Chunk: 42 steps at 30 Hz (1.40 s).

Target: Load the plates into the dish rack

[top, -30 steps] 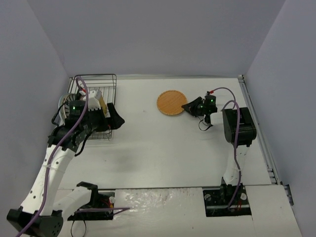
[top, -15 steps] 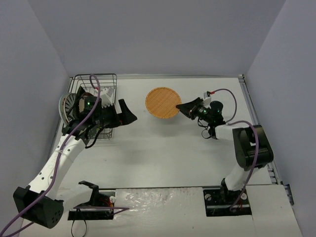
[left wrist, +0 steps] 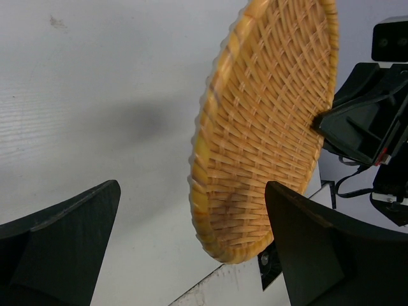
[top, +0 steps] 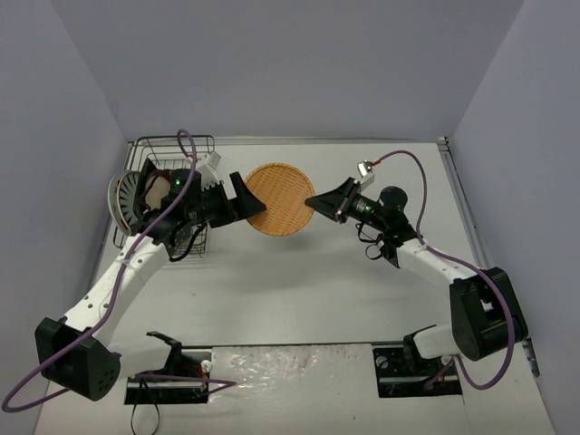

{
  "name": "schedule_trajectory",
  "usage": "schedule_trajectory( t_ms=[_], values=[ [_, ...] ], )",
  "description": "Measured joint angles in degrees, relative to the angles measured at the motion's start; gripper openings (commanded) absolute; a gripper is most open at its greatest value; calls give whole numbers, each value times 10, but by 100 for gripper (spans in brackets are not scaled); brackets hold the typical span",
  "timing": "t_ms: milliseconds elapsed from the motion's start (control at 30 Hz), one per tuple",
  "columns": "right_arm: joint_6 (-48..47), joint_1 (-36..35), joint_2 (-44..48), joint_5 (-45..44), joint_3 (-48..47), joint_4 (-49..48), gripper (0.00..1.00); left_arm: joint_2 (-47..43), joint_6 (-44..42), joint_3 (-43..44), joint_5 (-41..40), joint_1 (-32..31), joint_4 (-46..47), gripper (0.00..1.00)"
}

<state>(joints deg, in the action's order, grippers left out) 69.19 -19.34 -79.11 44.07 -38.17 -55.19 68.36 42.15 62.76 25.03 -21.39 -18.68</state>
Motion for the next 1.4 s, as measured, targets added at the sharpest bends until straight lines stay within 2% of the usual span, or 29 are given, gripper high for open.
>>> schedule_trajectory(
  t_ms=[433, 567, 633, 700, 800, 833, 900, 967, 1133, 1300, 1400],
  values=[
    [-2, -6, 0, -2, 0, 6, 0, 0, 48, 0, 9, 0, 32, 31],
    [-2, -6, 0, -3, 2, 6, 0, 0, 57, 0, 12, 0, 40, 0],
    [-2, -6, 0, -7, 7, 10, 4, -2, 69, 0, 23, 1, 50, 0],
    [1, -6, 0, -10, 13, 15, 26, -8, 73, 3, 31, 1, 57, 0],
    [-10, -7, 6, -9, 13, 23, 67, -14, 68, 3, 26, 0, 52, 0],
    [-16, -8, 9, -9, 13, 27, 77, -15, 66, 3, 24, -1, 51, 0],
    [-36, -9, 20, -14, 13, 57, 89, -15, 57, 3, 17, 0, 45, 0],
    [-65, -10, 33, -20, 10, 95, 94, -17, 47, 4, 10, 0, 37, 0],
    [-164, -10, 63, -52, -27, 241, 98, -20, -11, 35, -28, 0, -25, 0],
    [-268, 0, 101, -112, -90, 404, 100, -12, -127, 162, -168, 2, -156, 0],
    [-314, 11, 130, -144, -110, 468, 100, -6, -194, 230, -266, 5, -192, 0]
  ],
)
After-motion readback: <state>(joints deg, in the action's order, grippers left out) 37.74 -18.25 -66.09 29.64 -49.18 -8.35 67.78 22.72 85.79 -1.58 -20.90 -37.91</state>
